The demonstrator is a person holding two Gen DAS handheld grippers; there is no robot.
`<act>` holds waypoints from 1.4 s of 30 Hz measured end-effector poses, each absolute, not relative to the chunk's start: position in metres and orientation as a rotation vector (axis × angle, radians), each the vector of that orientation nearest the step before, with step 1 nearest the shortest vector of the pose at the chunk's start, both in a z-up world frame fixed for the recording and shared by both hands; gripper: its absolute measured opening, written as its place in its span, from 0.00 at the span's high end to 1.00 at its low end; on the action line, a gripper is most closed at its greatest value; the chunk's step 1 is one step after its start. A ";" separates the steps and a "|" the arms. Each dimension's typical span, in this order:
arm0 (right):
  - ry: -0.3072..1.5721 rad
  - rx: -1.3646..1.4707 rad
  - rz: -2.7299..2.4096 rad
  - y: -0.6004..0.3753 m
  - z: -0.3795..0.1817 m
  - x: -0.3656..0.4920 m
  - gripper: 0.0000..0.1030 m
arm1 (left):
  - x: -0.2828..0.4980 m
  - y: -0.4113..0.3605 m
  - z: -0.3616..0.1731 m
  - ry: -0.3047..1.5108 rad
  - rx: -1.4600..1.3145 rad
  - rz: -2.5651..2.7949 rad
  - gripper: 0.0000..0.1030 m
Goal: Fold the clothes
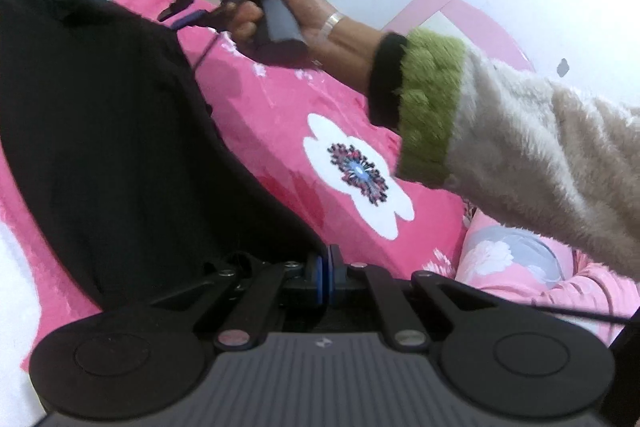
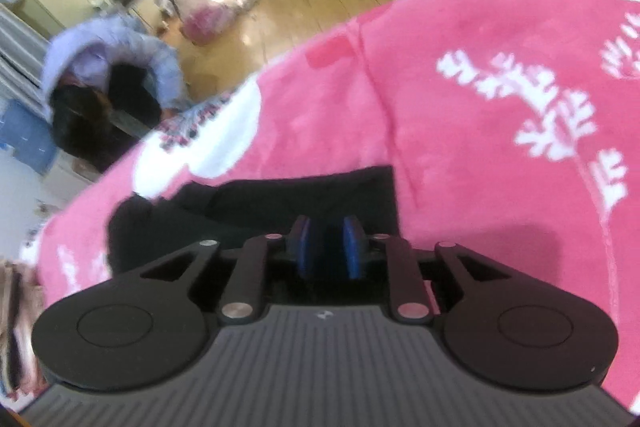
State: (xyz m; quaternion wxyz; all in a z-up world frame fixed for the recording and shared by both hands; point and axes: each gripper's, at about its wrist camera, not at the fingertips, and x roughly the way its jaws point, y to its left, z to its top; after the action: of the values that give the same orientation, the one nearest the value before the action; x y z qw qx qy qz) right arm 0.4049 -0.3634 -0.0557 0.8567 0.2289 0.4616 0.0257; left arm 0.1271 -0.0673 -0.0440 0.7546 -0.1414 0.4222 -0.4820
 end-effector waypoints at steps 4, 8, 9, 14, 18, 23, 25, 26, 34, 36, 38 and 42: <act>0.916 0.370 0.065 -0.385 -0.009 0.360 0.77 | 0.125 -0.049 -0.033 0.892 -0.312 -1.050 0.97; 0.853 0.299 0.067 -0.403 0.051 0.296 0.77 | 0.129 -0.038 -0.029 0.889 -0.295 -1.044 0.97; 0.832 0.297 0.079 -0.406 0.071 0.272 0.77 | 0.129 -0.036 -0.028 0.890 -0.282 -1.046 0.97; 0.736 0.435 0.174 -0.413 0.153 0.147 0.68 | 0.136 -0.053 -0.025 0.939 -0.189 -1.110 0.97; 0.745 0.577 0.167 -0.409 0.155 0.078 0.56 | 0.137 -0.089 -0.031 1.005 -0.075 -1.169 0.97; 0.849 0.637 0.071 -0.413 0.087 0.060 0.57 | 0.124 -0.136 -0.065 1.104 0.018 -1.151 0.80; 0.909 0.664 0.025 -0.419 0.052 0.066 0.57 | 0.118 -0.151 -0.081 1.132 0.024 -1.125 0.69; 0.946 0.678 0.006 -0.422 0.034 0.070 0.57 | 0.115 -0.155 -0.086 1.133 0.021 -1.116 0.62; 1.214 0.785 0.048 -0.407 -0.077 0.076 0.57 | 0.082 -0.153 -0.078 0.976 0.090 -1.131 0.34; 1.246 0.834 0.062 -0.404 -0.090 0.074 0.57 | 0.074 -0.157 -0.076 0.944 0.137 -1.140 0.32; 1.256 0.889 0.073 -0.404 -0.097 0.073 0.57 | 0.067 -0.161 -0.074 0.916 0.164 -1.151 0.25; 1.229 0.904 0.112 -0.396 -0.089 0.081 0.57 | 0.061 -0.169 -0.068 0.900 0.153 -1.152 0.23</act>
State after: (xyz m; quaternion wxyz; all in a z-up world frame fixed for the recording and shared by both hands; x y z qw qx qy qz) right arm 0.0814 -0.3962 -0.0889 0.7215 0.4093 0.5561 0.0507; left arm 0.0606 -0.1685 -0.0682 0.7417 0.0700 0.4106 -0.5257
